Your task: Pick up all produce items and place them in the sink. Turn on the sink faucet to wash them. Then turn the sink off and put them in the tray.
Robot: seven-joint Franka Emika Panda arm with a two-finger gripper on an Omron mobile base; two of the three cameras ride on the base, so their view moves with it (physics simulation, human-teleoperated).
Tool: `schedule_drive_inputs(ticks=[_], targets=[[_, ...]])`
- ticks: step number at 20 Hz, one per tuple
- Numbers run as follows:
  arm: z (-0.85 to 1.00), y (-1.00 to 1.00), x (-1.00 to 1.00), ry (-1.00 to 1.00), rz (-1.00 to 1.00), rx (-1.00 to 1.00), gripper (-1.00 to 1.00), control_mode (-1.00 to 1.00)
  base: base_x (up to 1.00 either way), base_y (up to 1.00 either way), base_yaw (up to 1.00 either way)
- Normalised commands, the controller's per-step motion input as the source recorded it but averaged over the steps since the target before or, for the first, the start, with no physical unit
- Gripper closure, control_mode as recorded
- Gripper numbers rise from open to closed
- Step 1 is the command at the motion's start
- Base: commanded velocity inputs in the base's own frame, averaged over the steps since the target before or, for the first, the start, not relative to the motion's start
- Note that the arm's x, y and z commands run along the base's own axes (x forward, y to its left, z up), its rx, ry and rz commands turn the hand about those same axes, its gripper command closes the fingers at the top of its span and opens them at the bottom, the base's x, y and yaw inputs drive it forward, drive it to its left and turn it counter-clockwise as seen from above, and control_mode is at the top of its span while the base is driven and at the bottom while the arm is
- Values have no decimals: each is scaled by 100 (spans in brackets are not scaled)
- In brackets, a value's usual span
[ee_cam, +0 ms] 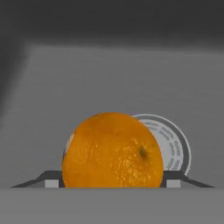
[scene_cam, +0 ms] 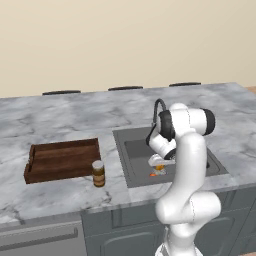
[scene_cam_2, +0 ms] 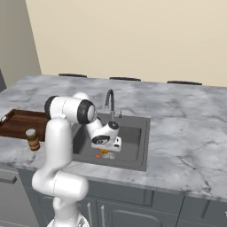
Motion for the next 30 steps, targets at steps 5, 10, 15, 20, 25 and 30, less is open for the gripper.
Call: schedule_drive_inputs(ticks=[5, 10, 15, 20, 25, 30], targets=[[-33, 0, 25, 0, 0, 0, 100, -100, 0, 0, 0], [-27, 0, 19, 0, 0, -1, 100, -100, 0, 0, 0], [-23, 0, 14, 0, 0, 0, 100, -100, 0, 0, 0], [-14, 0, 4, 0, 0, 0, -100, -100, 0, 0, 0], [4, 0, -13, -3, 0, 0, -100, -100, 0, 0, 0], [30, 0, -29, -9, 0, 0, -100, -100, 0, 0, 0]])
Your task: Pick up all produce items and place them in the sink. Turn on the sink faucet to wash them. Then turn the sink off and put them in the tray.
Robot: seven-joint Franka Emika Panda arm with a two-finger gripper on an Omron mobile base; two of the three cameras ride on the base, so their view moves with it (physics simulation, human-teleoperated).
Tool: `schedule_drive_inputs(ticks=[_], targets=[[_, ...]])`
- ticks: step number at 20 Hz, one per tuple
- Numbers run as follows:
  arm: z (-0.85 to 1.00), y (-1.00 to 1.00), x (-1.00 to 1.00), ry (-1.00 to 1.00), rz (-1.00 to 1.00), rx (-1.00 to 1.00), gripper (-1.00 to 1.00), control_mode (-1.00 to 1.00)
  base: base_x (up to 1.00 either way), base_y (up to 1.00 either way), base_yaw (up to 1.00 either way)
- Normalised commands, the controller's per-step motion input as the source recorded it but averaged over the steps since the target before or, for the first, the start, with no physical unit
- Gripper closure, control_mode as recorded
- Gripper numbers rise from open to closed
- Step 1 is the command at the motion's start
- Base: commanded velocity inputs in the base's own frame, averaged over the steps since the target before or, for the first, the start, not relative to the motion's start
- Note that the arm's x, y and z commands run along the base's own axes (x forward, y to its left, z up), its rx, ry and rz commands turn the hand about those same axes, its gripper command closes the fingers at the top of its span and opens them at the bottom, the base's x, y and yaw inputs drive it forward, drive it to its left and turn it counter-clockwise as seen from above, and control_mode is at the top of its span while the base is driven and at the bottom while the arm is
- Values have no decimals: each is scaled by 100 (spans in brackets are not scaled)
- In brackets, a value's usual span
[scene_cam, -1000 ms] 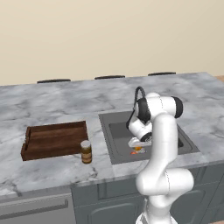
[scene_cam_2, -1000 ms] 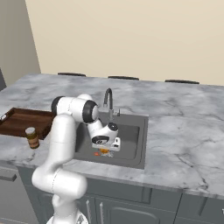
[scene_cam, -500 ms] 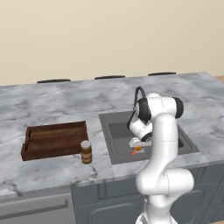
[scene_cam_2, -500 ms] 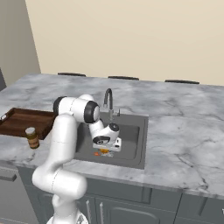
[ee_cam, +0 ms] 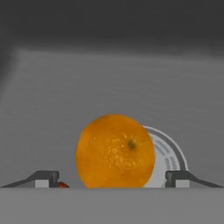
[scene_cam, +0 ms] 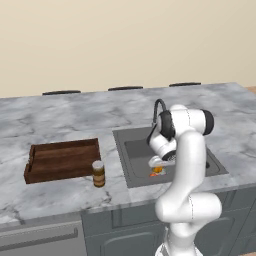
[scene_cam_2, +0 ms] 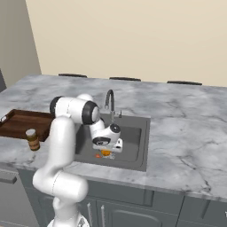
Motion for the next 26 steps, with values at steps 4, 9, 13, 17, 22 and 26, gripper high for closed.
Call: schedule_drive_inputs(ticks=[4, 9, 13, 17, 22, 26], targets=[[44, 0, -28, -11, 0, 0, -100, -100, 0, 0, 0], [55, -2, -28, -13, 0, 0, -100, -100, 0, 0, 0], [68, -7, -28, -11, 0, 0, -100, -100, 0, 0, 0], [62, -12, -29, -12, 0, 0, -100, -100, 0, 0, 0], [62, -13, -35, -14, 0, 0, -100, -100, 0, 0, 0], [71, -10, -37, -14, 0, 0, -100, -100, 0, 0, 0]])
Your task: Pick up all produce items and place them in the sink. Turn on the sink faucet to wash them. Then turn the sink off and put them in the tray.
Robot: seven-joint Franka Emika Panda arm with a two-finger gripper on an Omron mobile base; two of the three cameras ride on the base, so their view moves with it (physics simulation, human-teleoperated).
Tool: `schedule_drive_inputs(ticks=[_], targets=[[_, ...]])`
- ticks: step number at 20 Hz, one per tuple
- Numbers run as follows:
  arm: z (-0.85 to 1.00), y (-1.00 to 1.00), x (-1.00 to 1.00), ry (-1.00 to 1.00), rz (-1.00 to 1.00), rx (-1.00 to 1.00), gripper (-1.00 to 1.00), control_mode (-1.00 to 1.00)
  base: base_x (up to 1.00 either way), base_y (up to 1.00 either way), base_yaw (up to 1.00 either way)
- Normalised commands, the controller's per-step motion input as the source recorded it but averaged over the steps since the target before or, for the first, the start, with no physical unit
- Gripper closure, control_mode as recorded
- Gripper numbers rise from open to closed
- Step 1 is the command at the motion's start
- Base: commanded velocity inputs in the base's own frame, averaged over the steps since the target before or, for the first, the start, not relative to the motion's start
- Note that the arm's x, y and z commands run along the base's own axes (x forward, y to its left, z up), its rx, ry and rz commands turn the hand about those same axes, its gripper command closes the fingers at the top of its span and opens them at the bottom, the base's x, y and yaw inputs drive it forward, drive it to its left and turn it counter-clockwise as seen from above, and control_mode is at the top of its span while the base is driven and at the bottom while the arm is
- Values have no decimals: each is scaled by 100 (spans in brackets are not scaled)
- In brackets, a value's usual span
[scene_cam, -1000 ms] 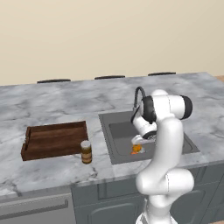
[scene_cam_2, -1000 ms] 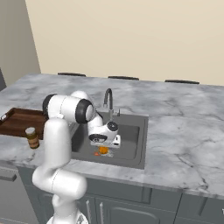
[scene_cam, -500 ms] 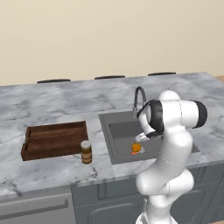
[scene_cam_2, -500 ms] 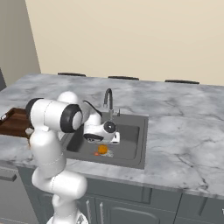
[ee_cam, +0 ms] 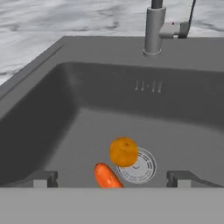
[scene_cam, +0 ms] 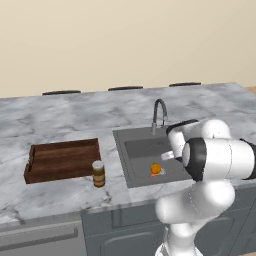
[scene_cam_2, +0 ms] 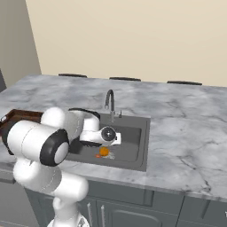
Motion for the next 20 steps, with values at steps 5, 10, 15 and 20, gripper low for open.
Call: schedule_drive_inputs(ticks=[5, 10, 15, 20], targets=[[72, -8, -34, -13, 0, 0, -100, -100, 0, 0, 0], [76, -15, -25, -6, 0, 0, -100, -100, 0, 0, 0], [63, -27, -5, 0, 0, 0, -100, -100, 0, 0, 0], [26, -33, 0, 3, 0, 3, -100, -100, 0, 0, 0]])
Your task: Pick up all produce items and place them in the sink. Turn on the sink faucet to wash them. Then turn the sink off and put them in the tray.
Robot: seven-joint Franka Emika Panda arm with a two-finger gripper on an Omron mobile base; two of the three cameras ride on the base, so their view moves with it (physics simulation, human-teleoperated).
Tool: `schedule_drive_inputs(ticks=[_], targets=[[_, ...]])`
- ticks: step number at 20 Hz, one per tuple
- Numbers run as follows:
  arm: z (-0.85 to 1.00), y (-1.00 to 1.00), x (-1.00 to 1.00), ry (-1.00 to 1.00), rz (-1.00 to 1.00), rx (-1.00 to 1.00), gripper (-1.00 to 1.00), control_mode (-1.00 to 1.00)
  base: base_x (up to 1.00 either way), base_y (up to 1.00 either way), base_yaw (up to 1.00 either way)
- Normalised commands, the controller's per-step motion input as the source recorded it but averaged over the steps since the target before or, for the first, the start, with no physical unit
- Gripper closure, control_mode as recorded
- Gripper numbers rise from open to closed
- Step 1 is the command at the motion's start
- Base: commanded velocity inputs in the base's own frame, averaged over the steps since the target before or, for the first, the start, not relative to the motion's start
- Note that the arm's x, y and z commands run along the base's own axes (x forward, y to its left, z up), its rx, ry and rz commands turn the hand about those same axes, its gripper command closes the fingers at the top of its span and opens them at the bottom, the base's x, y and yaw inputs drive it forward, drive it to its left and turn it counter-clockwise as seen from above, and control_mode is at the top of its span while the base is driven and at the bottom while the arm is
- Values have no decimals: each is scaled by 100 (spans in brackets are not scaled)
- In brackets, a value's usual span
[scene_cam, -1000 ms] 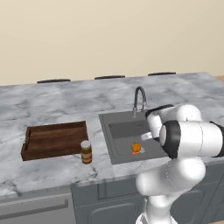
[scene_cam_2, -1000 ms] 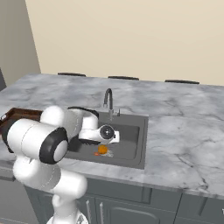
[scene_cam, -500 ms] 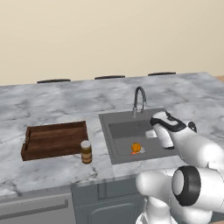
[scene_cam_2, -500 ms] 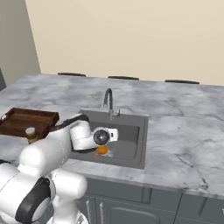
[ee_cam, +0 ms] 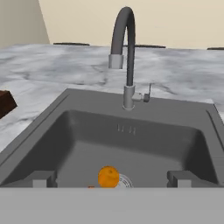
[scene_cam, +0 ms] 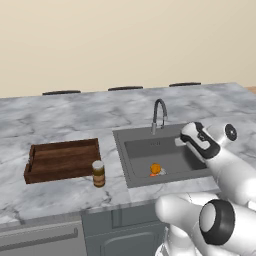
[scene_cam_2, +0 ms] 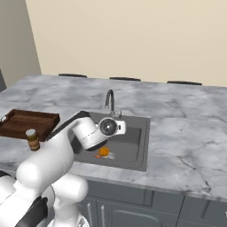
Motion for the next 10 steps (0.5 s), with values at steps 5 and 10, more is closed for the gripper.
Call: schedule_drive_inputs(ticks=[5, 10], targets=[[0, -25, 0, 2, 0, 8, -100, -100, 0, 0, 0], [-2, -16, 27, 0, 3, 10, -100, -100, 0, 0, 0]])
